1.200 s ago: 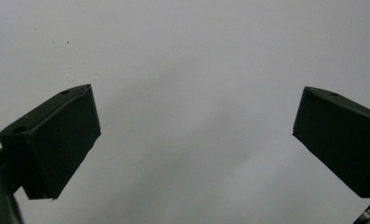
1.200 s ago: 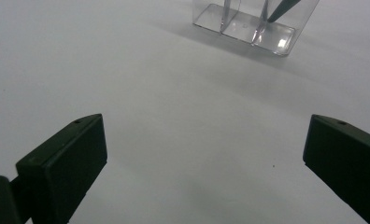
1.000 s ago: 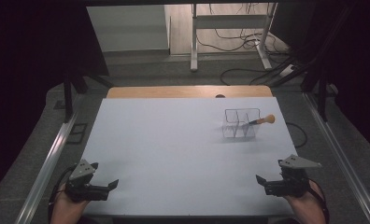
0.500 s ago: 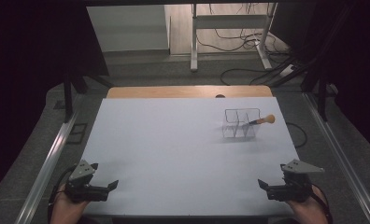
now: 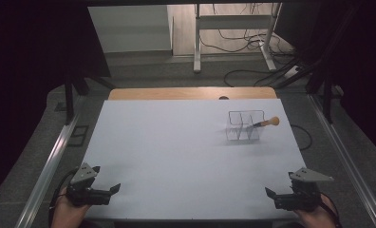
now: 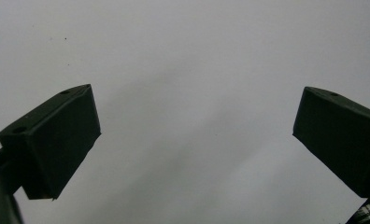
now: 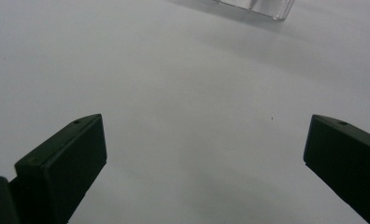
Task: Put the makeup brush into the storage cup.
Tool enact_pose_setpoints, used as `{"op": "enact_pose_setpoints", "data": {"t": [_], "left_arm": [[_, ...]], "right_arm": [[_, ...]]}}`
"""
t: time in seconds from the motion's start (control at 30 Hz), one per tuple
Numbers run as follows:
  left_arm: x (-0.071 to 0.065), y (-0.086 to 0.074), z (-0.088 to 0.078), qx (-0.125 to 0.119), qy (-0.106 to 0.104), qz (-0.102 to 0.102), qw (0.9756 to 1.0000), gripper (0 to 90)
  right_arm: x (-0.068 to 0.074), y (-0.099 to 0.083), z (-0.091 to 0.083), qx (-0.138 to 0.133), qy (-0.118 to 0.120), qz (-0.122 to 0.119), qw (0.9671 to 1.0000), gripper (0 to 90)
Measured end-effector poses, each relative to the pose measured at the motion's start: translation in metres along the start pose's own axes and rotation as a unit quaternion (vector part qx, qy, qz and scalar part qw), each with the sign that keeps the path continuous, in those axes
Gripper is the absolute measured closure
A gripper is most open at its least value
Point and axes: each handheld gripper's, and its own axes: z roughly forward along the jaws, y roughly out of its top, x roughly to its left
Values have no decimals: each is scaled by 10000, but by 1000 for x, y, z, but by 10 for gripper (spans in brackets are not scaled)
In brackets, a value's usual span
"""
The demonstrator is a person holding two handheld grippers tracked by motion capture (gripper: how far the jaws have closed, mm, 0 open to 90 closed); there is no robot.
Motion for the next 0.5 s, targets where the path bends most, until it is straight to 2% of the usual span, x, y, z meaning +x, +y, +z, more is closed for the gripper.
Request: {"op": "enact_pose_setpoints", "data": {"t": [0.33,0.5], "left_arm": [[0,0,0,25,-4,16,10000,10],[0,1,1,17,-8,19,10000,10]], "right_arm": [[0,-8,0,154,39,82,9998,0],[1,-8,1,225,29,9,9997,0]]}}
